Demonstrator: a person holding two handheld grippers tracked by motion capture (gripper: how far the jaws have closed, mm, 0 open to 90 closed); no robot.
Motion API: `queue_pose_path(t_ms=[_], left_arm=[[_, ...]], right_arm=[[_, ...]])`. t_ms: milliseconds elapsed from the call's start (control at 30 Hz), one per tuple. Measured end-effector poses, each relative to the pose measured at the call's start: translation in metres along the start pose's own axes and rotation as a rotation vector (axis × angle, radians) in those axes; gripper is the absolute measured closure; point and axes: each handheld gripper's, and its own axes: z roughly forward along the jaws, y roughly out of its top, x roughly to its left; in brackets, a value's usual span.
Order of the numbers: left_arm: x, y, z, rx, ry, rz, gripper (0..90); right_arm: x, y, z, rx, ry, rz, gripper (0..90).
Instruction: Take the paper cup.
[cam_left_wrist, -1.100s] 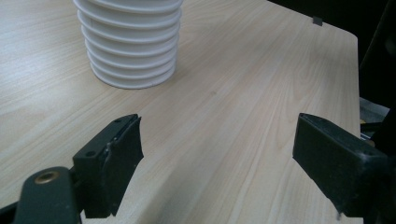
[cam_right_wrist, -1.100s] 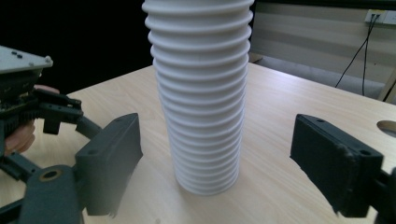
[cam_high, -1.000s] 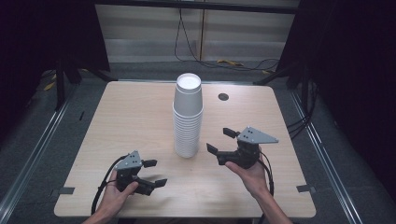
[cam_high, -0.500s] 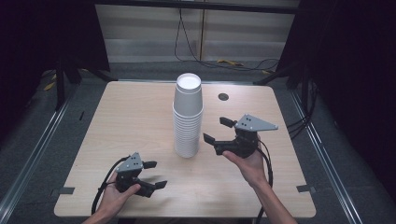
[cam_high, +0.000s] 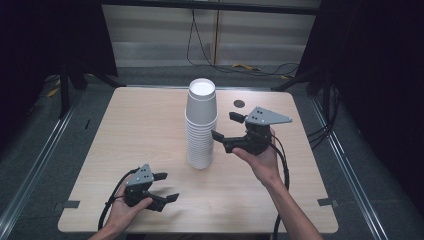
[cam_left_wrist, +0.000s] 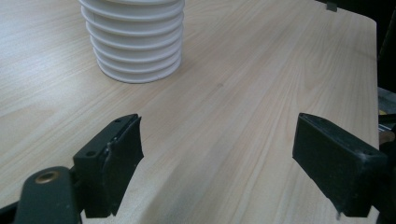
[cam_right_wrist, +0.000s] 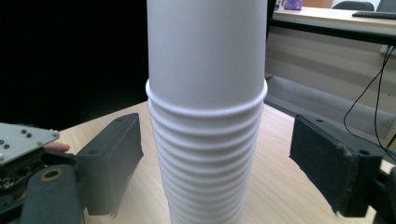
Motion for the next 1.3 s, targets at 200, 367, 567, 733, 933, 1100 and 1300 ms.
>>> queue_pose_path(t_ms=[200, 367, 567, 733, 933, 1100, 1300], left_arm=[[0.0, 0.0, -0.001, 0.007, 0.002, 0.01, 15.7], [-0.001, 0.0, 0.0, 0.01, -0.009, 0.012, 15.7], [-0.001, 0.0, 0.0, 0.013, -0.012, 0.013, 15.7], [-0.001, 0.0, 0.0, 0.019, -0.008, 0.02, 15.7], [-0.001, 0.0, 0.0, 0.021, -0.004, 0.027, 15.7], [-0.001, -0.001, 0.0, 0.025, -0.001, 0.029, 15.7], [-0.003, -0.001, 0.001, 0.039, 0.0, 0.058, 15.7]], right_arm=[[0.002, 0.011, 0.005, -0.022, 0.011, -0.008, 16.3], [0.001, 0.022, 0.008, -0.036, 0.014, -0.007, 14.5], [-0.001, 0.032, 0.014, -0.034, 0.032, -0.01, 13.9], [-0.001, 0.04, 0.017, -0.035, 0.044, -0.014, 14.0], [-0.004, 0.052, 0.024, -0.011, 0.067, -0.016, 14.0], [-0.002, 0.059, 0.032, 0.0, 0.065, -0.029, 13.7], [-0.001, 0.069, 0.04, 0.027, 0.073, -0.043, 13.9]])
